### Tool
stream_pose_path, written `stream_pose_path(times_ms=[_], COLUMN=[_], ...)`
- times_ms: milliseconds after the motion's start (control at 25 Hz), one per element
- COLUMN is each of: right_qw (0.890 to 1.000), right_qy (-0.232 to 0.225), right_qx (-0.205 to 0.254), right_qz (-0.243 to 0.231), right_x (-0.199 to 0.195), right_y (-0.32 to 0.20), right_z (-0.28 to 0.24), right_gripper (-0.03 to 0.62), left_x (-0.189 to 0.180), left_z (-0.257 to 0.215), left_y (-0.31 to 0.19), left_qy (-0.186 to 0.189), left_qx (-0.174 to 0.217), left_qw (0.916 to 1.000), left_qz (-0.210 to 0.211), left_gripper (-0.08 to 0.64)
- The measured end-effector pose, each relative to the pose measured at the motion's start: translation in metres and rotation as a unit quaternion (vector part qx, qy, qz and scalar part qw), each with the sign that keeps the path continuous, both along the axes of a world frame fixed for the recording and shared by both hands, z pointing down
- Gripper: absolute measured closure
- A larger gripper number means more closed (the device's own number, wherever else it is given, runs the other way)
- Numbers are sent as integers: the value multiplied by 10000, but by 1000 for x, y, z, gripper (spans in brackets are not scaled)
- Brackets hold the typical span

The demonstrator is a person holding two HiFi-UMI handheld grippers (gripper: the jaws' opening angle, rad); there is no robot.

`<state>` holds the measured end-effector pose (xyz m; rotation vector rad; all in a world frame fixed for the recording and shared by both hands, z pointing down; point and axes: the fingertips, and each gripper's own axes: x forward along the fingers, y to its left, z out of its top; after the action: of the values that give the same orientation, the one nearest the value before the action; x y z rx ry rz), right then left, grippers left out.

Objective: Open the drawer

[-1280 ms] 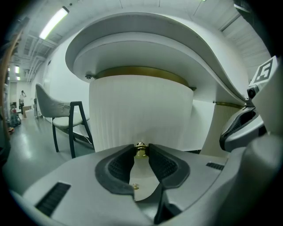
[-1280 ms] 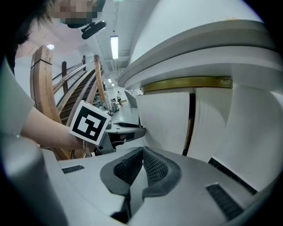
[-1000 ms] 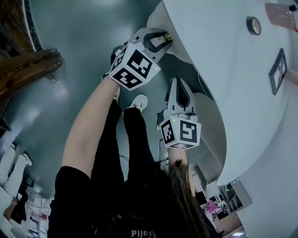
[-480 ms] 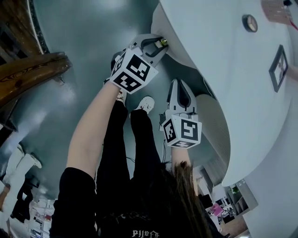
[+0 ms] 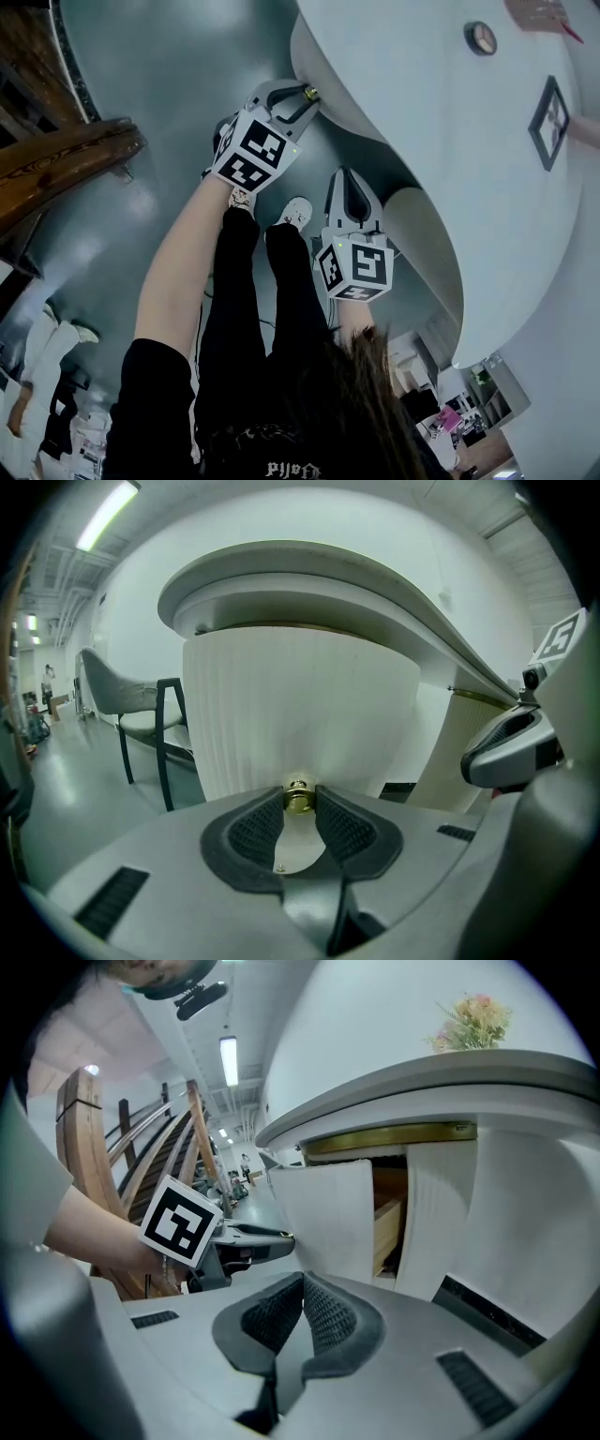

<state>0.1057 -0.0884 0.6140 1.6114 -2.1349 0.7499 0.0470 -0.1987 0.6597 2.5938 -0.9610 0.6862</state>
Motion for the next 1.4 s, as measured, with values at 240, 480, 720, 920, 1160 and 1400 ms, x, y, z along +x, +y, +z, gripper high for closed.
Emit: stream_pose_path(times_ms=[240, 480, 720, 920, 1160, 1400], right_qw=[10000, 9999, 9999, 9999, 9999, 9997], right_qy=[-18, -29, -13, 5, -39, -51], right_qx=[-45, -51, -75, -121, -159, -197], right_qz=[-85, -102, -107, -80, -57, -131], right_x=[-9, -13, -12, -10, -12, -16], right_y=[9, 14, 18, 23, 28, 32], right_z=[-3, -7, -14, -19, -24, -30], right_gripper=[568, 568, 568, 568, 568, 568], left_x=[-7, -16, -23, -27, -34, -41], left_z=[0, 0, 0, -1, -1, -1], left_y=[6, 15, 23, 27, 35, 42], left_qy=[-44, -137, -280, -407, -559, -692], left_qx=[-59, -120, -240, -343, -451, -567], left_qw=[10000, 9998, 9993, 9986, 9974, 9960], left_qz=[-39, -21, -28, -29, -25, -30], left_gripper=[443, 443, 443, 443, 443, 443])
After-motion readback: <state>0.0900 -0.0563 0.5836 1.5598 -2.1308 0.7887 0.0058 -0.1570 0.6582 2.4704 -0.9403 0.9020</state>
